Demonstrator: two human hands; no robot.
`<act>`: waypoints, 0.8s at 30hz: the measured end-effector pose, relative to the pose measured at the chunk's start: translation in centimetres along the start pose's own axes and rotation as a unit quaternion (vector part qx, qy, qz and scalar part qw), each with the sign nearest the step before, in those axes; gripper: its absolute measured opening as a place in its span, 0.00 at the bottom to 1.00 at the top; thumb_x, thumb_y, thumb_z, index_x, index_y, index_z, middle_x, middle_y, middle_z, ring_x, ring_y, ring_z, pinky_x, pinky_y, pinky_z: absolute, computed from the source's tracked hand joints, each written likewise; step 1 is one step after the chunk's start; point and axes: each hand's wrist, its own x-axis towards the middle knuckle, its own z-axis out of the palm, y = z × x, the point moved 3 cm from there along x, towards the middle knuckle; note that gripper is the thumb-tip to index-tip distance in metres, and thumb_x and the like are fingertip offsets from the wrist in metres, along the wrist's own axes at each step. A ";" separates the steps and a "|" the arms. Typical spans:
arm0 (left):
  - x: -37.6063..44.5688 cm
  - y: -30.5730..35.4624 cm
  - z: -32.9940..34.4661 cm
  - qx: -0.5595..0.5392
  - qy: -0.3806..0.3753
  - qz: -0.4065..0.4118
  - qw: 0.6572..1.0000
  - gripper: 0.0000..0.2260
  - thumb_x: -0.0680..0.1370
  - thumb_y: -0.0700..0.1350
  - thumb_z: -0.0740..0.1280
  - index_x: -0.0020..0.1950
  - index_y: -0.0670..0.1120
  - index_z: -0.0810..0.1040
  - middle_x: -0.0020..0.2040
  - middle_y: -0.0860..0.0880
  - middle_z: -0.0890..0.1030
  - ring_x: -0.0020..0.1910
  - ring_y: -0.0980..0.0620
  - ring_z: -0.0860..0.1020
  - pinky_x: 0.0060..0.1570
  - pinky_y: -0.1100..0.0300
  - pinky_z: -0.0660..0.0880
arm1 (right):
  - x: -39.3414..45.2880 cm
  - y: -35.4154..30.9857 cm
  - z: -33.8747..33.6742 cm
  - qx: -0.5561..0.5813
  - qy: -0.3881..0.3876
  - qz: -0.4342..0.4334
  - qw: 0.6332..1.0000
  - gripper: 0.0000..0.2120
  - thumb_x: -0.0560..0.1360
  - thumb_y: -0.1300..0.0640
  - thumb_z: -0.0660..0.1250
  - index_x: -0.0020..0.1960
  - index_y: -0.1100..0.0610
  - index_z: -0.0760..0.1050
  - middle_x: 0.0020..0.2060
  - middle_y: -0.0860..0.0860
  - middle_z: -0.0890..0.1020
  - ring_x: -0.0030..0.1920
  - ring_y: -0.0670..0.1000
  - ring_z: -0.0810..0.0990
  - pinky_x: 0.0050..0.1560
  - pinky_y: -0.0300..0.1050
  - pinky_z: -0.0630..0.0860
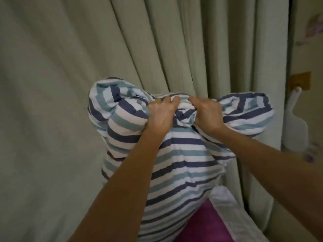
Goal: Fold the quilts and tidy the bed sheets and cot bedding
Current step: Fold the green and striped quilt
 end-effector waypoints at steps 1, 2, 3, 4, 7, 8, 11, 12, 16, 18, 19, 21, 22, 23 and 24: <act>-1.2 2.2 1.4 -0.006 -0.006 0.005 1.000 0.16 0.70 0.48 0.70 0.57 0.50 0.77 0.47 0.48 0.81 0.45 0.45 0.81 0.37 0.55 0.72 | -2.4 1.5 0.1 -0.006 -0.032 -0.001 0.999 0.17 0.63 0.59 0.74 0.52 0.60 0.79 0.39 0.59 0.83 0.36 0.60 0.82 0.35 0.48 0.77; -2.3 4.3 2.4 -0.011 -0.017 0.009 1.000 0.15 0.67 0.50 0.72 0.53 0.52 0.79 0.43 0.49 0.82 0.41 0.48 0.81 0.33 0.58 0.72 | -4.9 2.9 0.2 -0.005 -0.077 0.011 0.997 0.17 0.65 0.58 0.73 0.53 0.60 0.78 0.40 0.59 0.83 0.37 0.60 0.82 0.36 0.49 0.78; -3.5 6.6 3.5 -0.017 -0.025 0.024 0.999 0.13 0.66 0.51 0.73 0.49 0.52 0.80 0.40 0.50 0.82 0.38 0.50 0.81 0.31 0.60 0.70 | -7.7 4.4 0.4 -0.006 -0.130 0.037 0.991 0.18 0.66 0.56 0.73 0.54 0.59 0.76 0.41 0.59 0.83 0.39 0.61 0.82 0.37 0.50 0.77; -4.8 8.6 4.5 -0.033 -0.059 0.039 0.997 0.12 0.67 0.51 0.71 0.49 0.52 0.79 0.41 0.51 0.82 0.39 0.50 0.81 0.32 0.60 0.69 | -10.5 5.6 0.7 -0.001 -0.185 0.066 0.981 0.20 0.68 0.53 0.73 0.56 0.58 0.73 0.42 0.59 0.83 0.41 0.61 0.82 0.38 0.50 0.76; -8.5 13.6 8.5 -0.098 -0.204 0.085 0.970 0.12 0.77 0.49 0.61 0.60 0.49 0.71 0.52 0.49 0.80 0.51 0.48 0.78 0.44 0.55 0.68 | -18.1 7.6 1.9 0.019 -0.323 0.128 0.938 0.30 0.70 0.46 0.71 0.66 0.54 0.65 0.48 0.58 0.82 0.47 0.61 0.81 0.42 0.49 0.75; -9.6 14.5 9.1 -0.106 -0.229 0.088 0.964 0.12 0.78 0.48 0.60 0.61 0.48 0.70 0.53 0.49 0.79 0.52 0.47 0.78 0.47 0.55 0.69 | -20.1 7.8 2.3 0.021 -0.352 0.133 0.926 0.34 0.70 0.45 0.71 0.71 0.53 0.62 0.51 0.58 0.82 0.50 0.61 0.81 0.46 0.50 0.76; -12.4 16.2 9.7 -0.111 -0.264 0.088 0.954 0.14 0.77 0.48 0.63 0.62 0.46 0.70 0.53 0.47 0.79 0.52 0.46 0.77 0.47 0.55 0.70 | -23.7 7.8 2.3 0.041 -0.381 0.122 0.915 0.39 0.69 0.44 0.73 0.74 0.53 0.61 0.58 0.58 0.80 0.54 0.60 0.81 0.53 0.51 0.76; -13.1 16.7 9.6 -0.104 -0.270 0.087 0.953 0.14 0.77 0.48 0.63 0.62 0.46 0.70 0.53 0.46 0.79 0.52 0.46 0.77 0.46 0.55 0.69 | -24.4 7.8 2.2 0.046 -0.380 0.110 0.917 0.40 0.68 0.44 0.74 0.74 0.53 0.61 0.60 0.58 0.80 0.55 0.60 0.80 0.53 0.51 0.77; -14.1 17.5 8.1 -0.125 -0.369 0.084 0.917 0.22 0.74 0.52 0.68 0.65 0.46 0.70 0.60 0.46 0.77 0.58 0.45 0.75 0.53 0.54 0.70 | -26.1 7.4 0.8 0.024 -0.410 0.094 0.907 0.41 0.69 0.46 0.74 0.76 0.51 0.58 0.61 0.57 0.79 0.55 0.60 0.80 0.49 0.47 0.74; -14.7 17.9 7.1 -0.176 -0.490 0.093 0.849 0.33 0.69 0.59 0.74 0.68 0.45 0.69 0.64 0.46 0.74 0.61 0.45 0.73 0.60 0.51 0.69 | -28.4 6.5 -0.5 0.016 -0.458 0.100 0.883 0.42 0.70 0.46 0.73 0.77 0.50 0.54 0.63 0.59 0.77 0.58 0.59 0.78 0.53 0.47 0.73; -15.1 17.8 6.4 -0.217 -0.519 0.094 0.821 0.34 0.68 0.59 0.75 0.67 0.44 0.71 0.63 0.45 0.74 0.59 0.46 0.74 0.59 0.52 0.70 | -29.6 6.0 -1.1 0.010 -0.479 0.101 0.872 0.42 0.71 0.48 0.72 0.77 0.48 0.52 0.63 0.60 0.76 0.59 0.60 0.78 0.55 0.47 0.73; -15.7 17.3 5.2 -0.308 -0.477 0.091 0.818 0.28 0.70 0.58 0.74 0.63 0.42 0.73 0.62 0.44 0.75 0.56 0.46 0.74 0.56 0.56 0.71 | -31.5 5.2 -2.7 -0.033 -0.503 0.112 0.856 0.40 0.74 0.49 0.69 0.77 0.47 0.48 0.64 0.59 0.76 0.61 0.59 0.76 0.60 0.47 0.70; -16.8 16.4 4.3 -0.337 -0.423 0.077 0.838 0.28 0.72 0.58 0.72 0.64 0.43 0.73 0.63 0.43 0.74 0.59 0.45 0.72 0.57 0.55 0.69 | -32.3 4.3 -3.6 -0.070 -0.518 0.107 0.846 0.38 0.76 0.49 0.66 0.78 0.47 0.47 0.66 0.58 0.74 0.63 0.58 0.75 0.63 0.47 0.70; -17.7 15.6 3.6 -0.315 -0.356 0.055 0.878 0.31 0.73 0.62 0.69 0.68 0.44 0.70 0.67 0.41 0.71 0.64 0.43 0.69 0.62 0.53 0.66 | -32.7 3.7 -4.4 -0.113 -0.538 0.100 0.829 0.37 0.77 0.49 0.64 0.78 0.47 0.46 0.67 0.57 0.73 0.65 0.58 0.73 0.64 0.48 0.69; -18.6 14.6 3.2 -0.240 -0.316 0.035 0.917 0.36 0.73 0.67 0.64 0.73 0.45 0.65 0.72 0.40 0.66 0.70 0.40 0.63 0.68 0.46 0.60 | -32.9 3.1 -5.3 -0.145 -0.559 0.106 0.809 0.37 0.77 0.50 0.63 0.78 0.47 0.45 0.68 0.57 0.71 0.66 0.58 0.72 0.65 0.49 0.68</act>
